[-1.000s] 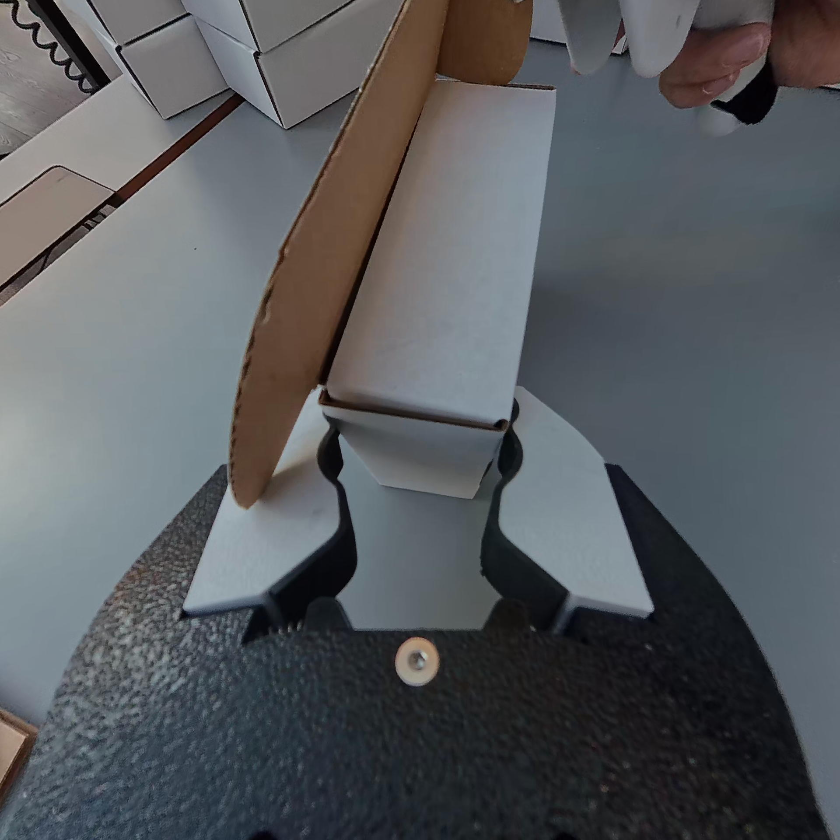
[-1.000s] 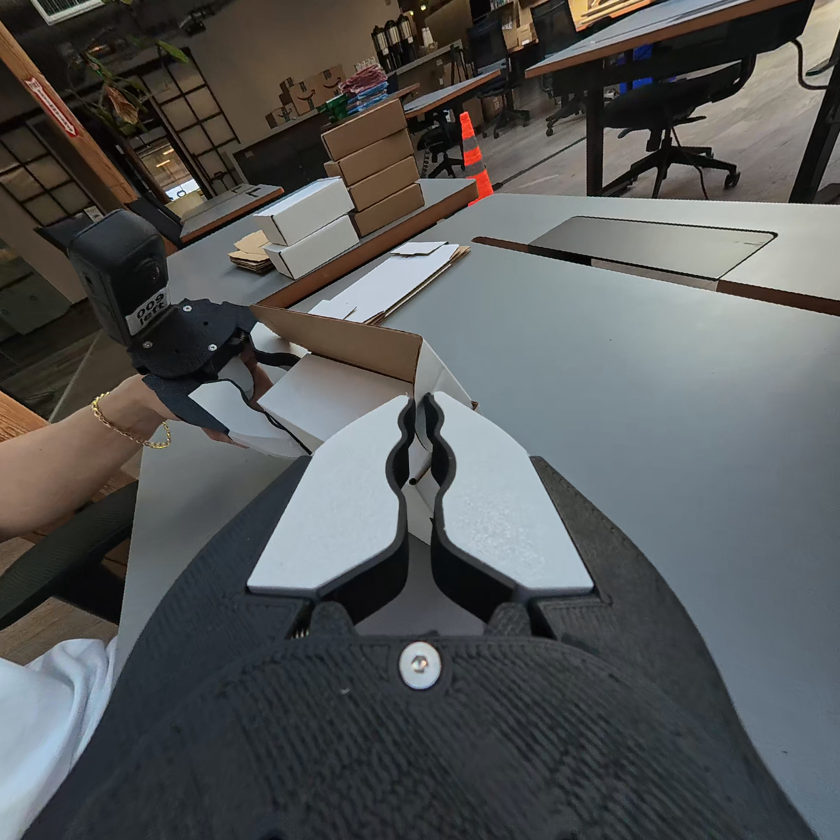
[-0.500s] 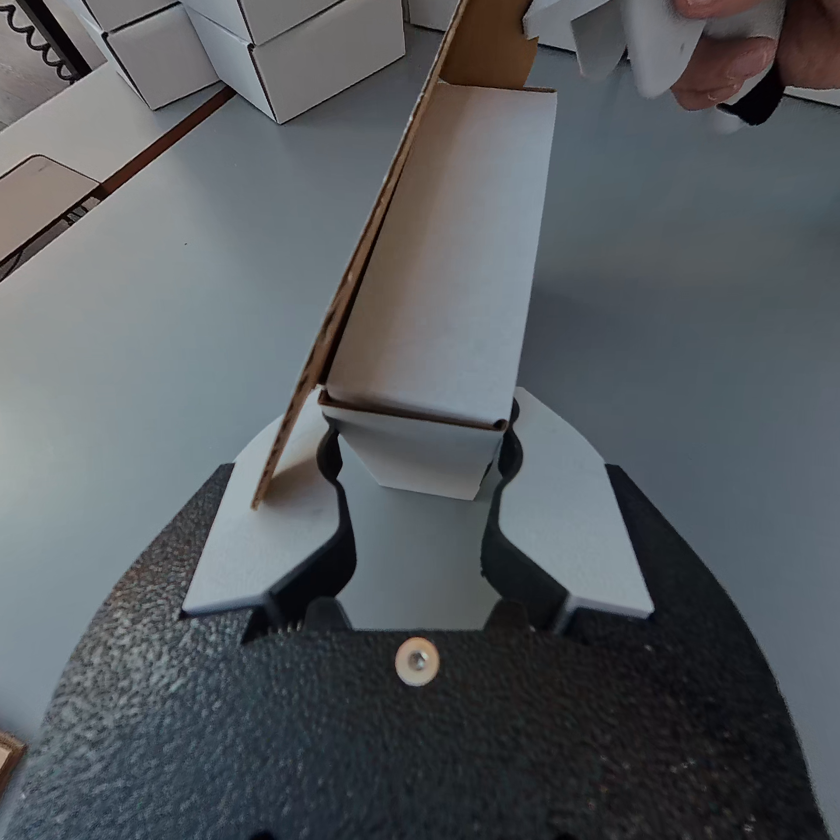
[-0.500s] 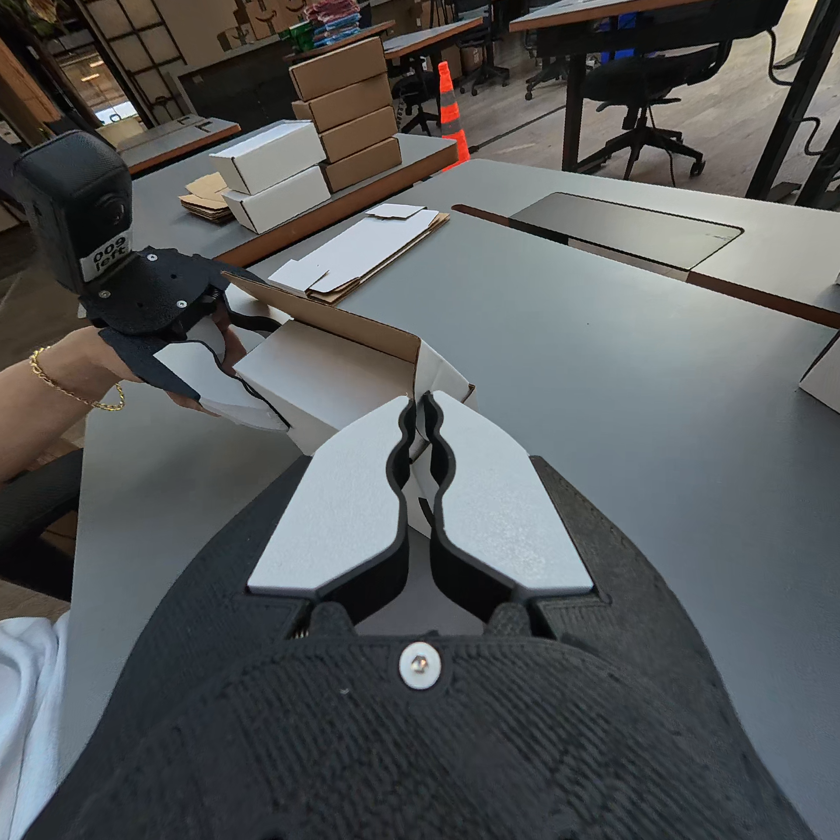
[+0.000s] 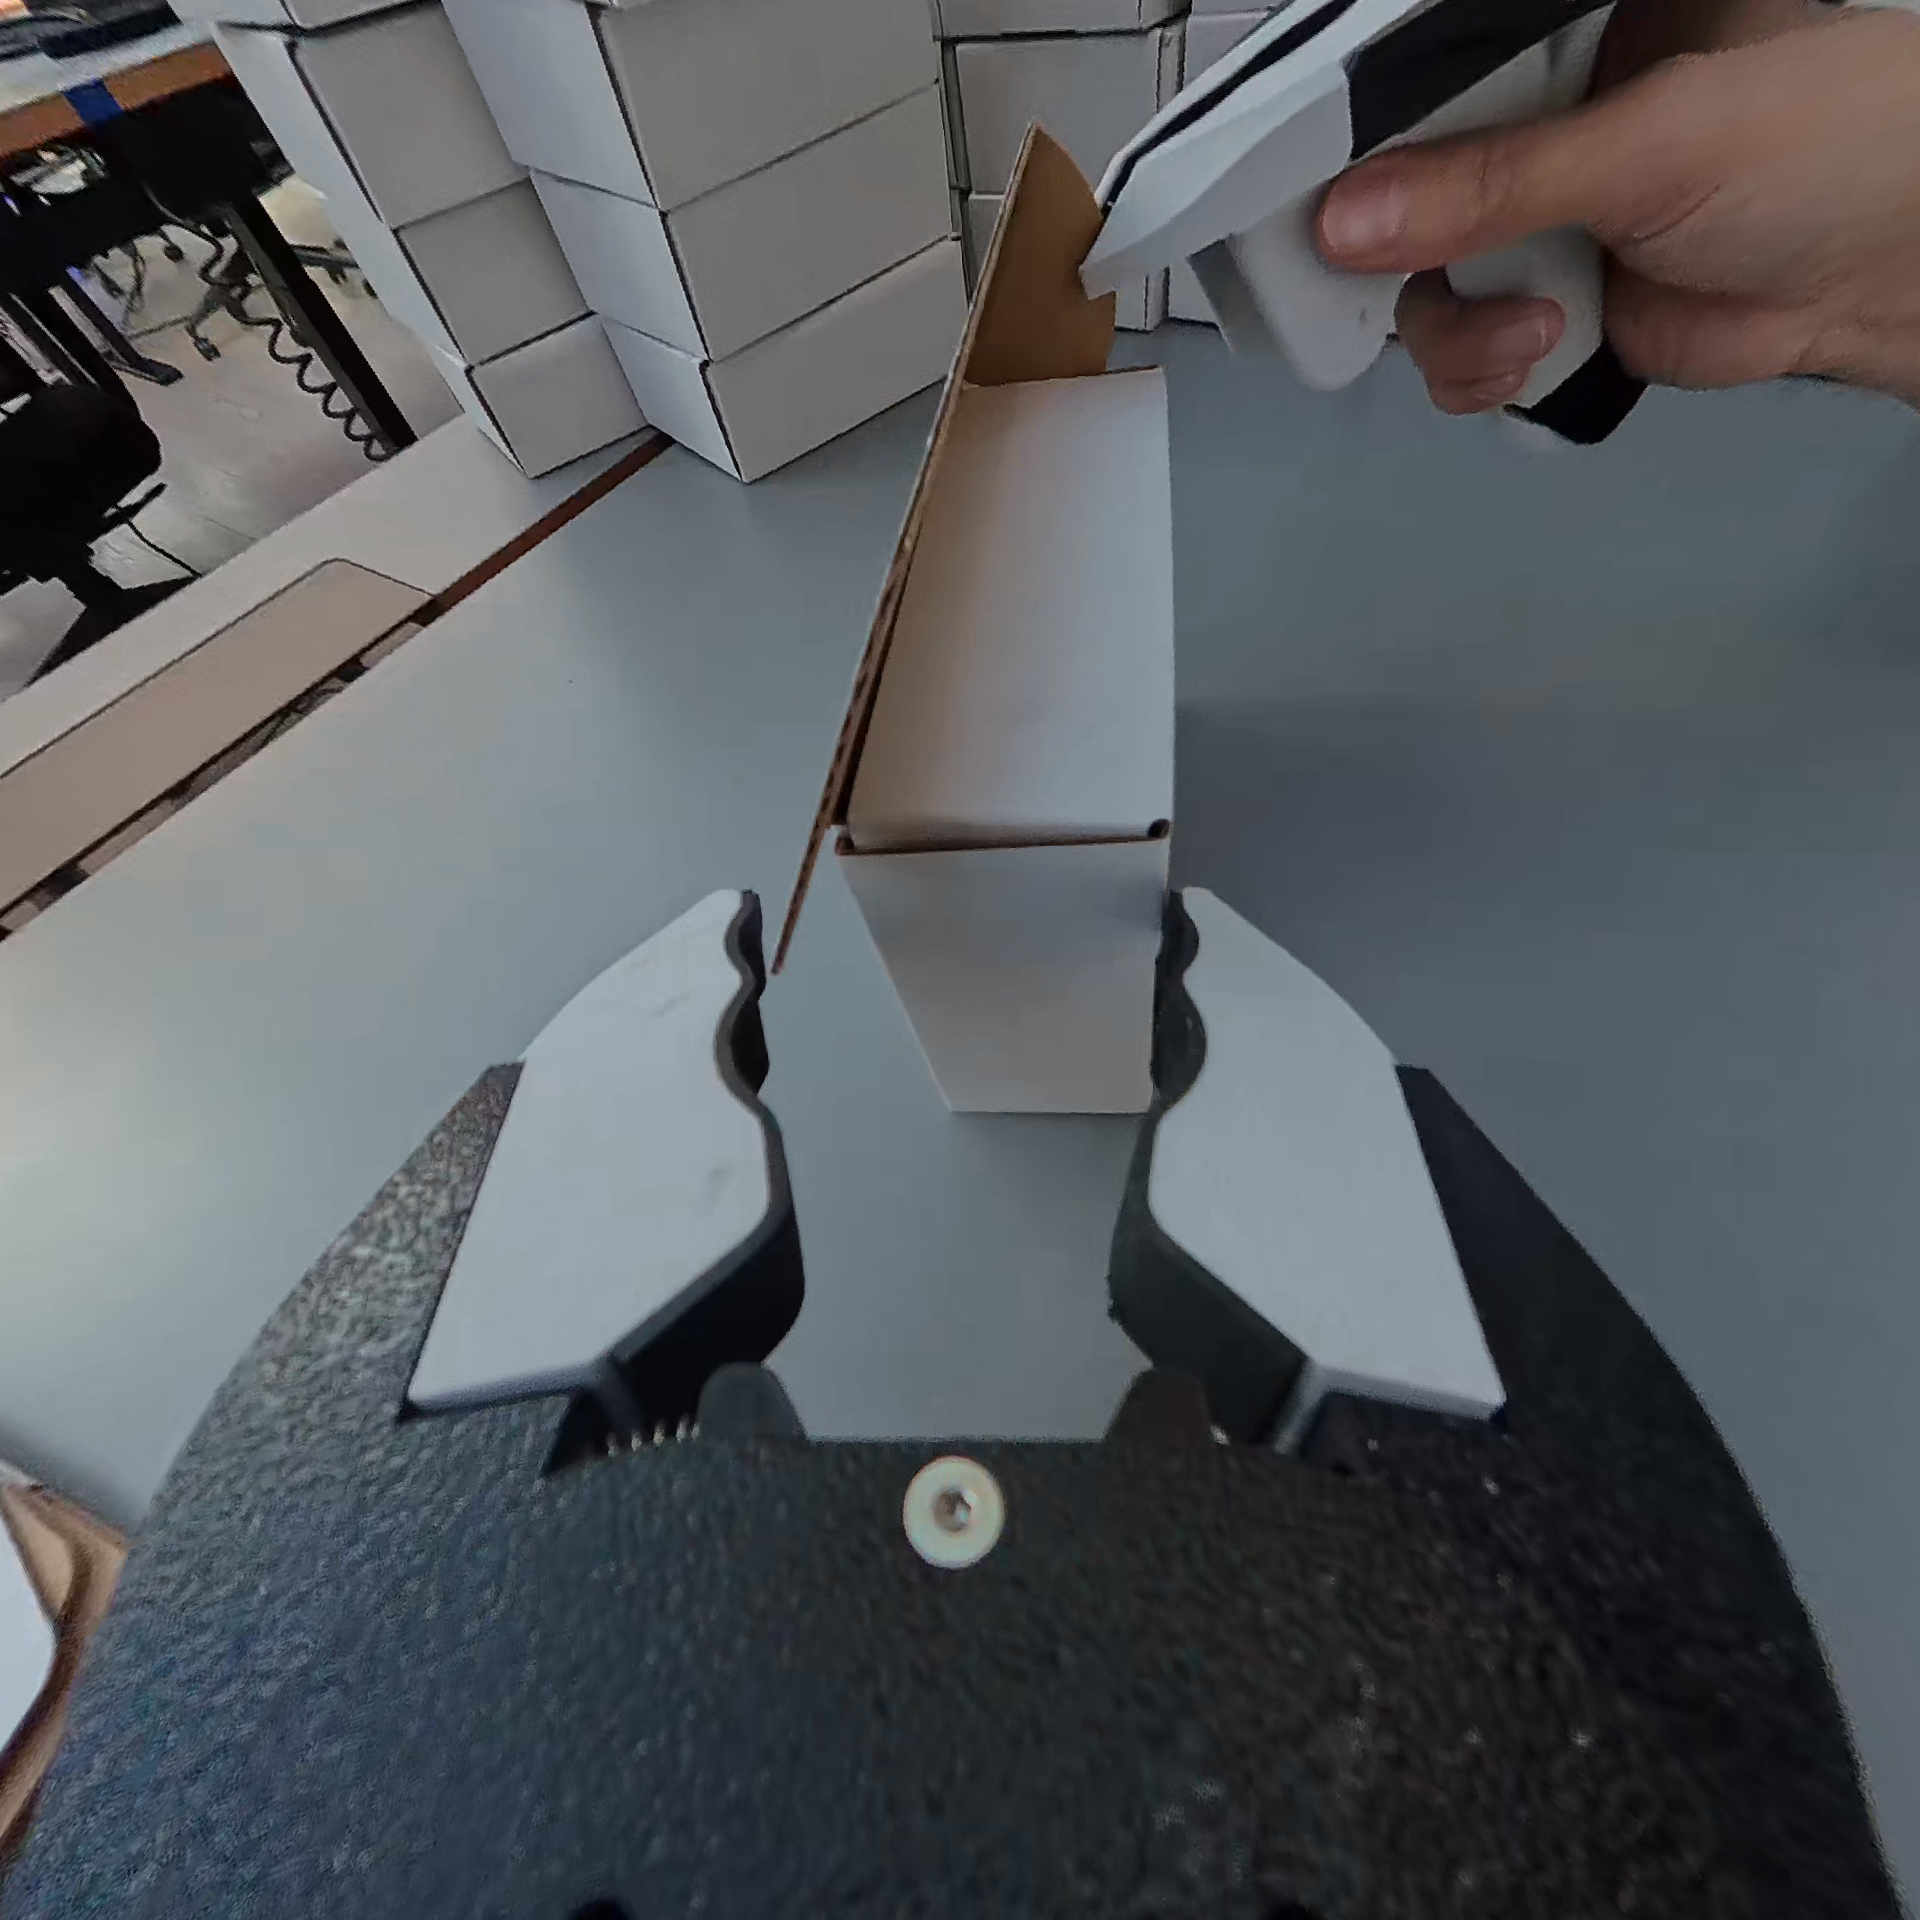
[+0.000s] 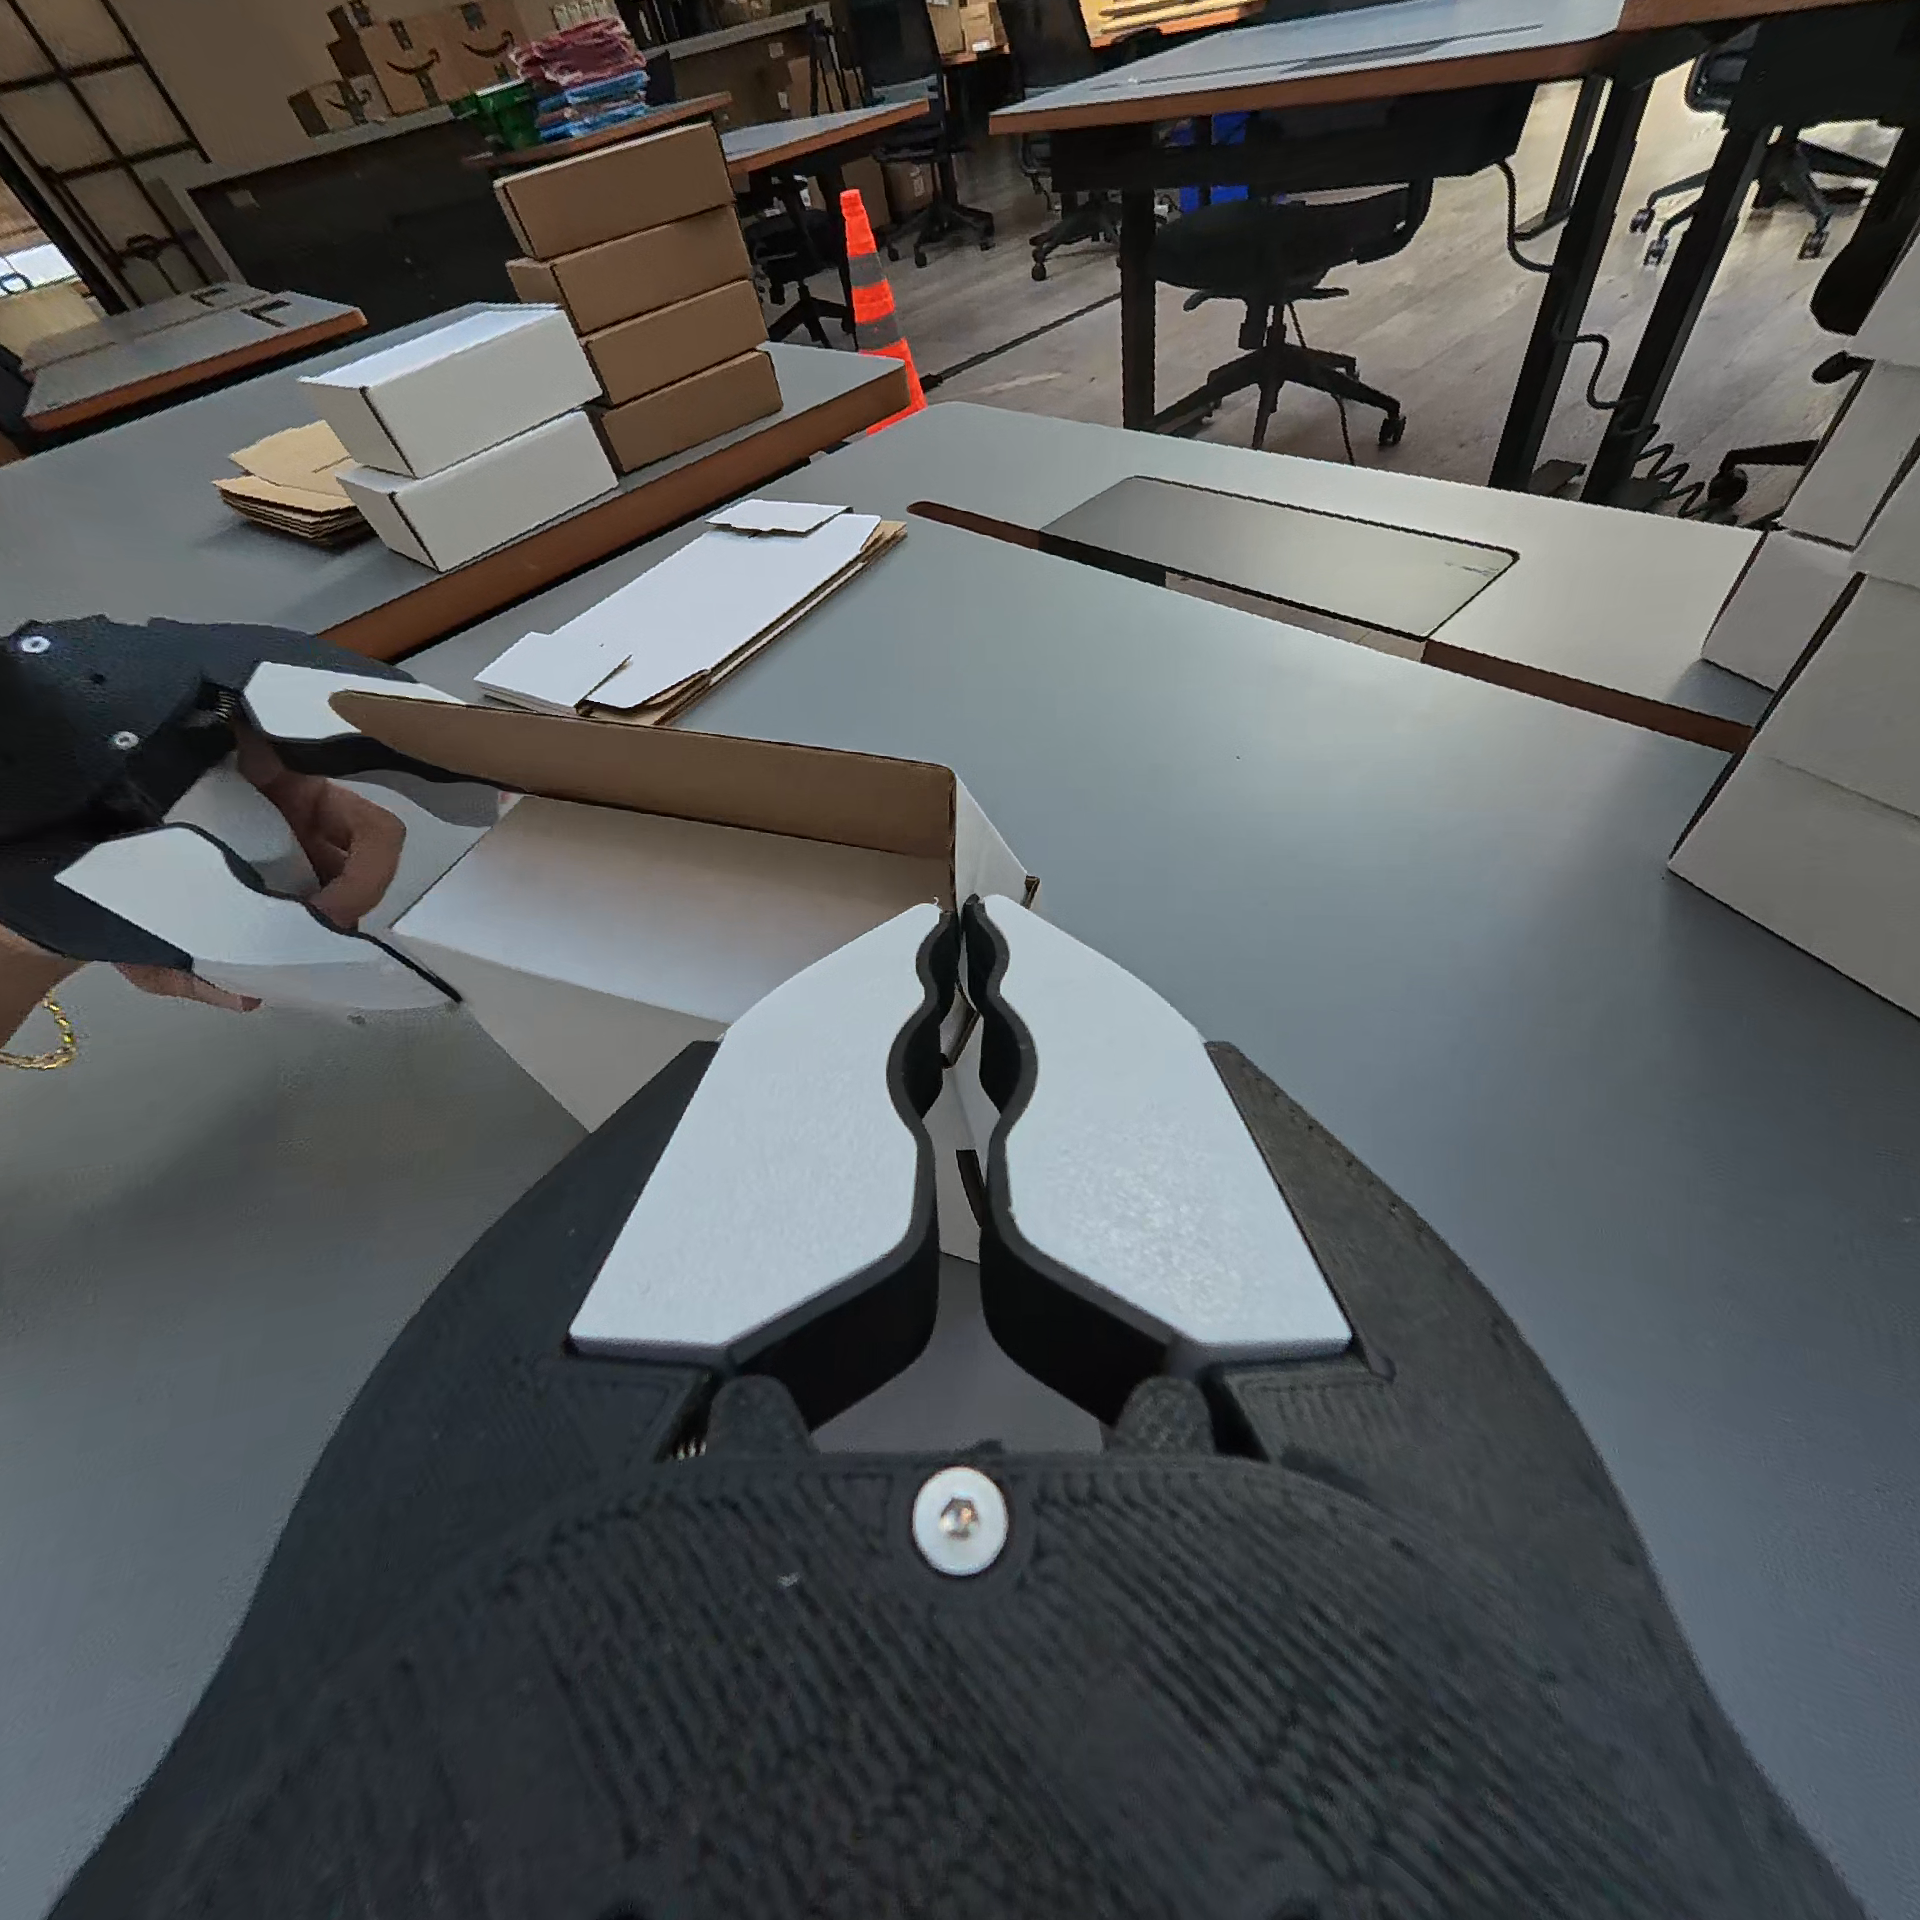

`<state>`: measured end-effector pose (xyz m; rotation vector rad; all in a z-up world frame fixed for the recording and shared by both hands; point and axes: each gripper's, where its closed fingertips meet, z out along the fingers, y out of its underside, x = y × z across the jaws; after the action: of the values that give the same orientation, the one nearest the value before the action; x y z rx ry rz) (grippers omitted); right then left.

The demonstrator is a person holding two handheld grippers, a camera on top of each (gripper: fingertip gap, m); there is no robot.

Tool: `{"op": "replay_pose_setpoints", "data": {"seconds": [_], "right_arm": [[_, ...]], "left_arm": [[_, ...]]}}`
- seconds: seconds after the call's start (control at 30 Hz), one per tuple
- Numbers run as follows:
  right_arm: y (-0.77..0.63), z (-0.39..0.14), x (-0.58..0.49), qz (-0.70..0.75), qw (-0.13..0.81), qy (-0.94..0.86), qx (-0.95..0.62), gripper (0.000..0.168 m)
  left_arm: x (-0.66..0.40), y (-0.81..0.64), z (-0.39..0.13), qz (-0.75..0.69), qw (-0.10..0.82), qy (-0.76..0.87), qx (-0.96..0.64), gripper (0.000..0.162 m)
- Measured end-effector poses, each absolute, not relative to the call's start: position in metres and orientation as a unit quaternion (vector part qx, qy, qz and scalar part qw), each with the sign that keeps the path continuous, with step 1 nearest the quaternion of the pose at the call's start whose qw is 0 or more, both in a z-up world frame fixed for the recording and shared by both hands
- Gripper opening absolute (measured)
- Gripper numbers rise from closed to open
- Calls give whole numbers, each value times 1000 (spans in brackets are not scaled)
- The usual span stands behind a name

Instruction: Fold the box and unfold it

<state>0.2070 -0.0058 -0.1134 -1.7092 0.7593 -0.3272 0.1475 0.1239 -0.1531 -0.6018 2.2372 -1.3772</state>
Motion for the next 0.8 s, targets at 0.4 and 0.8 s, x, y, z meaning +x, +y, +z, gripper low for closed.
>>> {"op": "replay_pose_setpoints", "data": {"seconds": [0.4, 0.8], "right_arm": [[-2, -113, 206, -155, 580, 328, -730, 2], [5, -113, 191, -248, 558, 335, -717, 2]], "left_arm": [[137, 136, -106, -538, 326, 762, -155, 2], [164, 155, -111, -447, 294, 730, -425, 2]]}}
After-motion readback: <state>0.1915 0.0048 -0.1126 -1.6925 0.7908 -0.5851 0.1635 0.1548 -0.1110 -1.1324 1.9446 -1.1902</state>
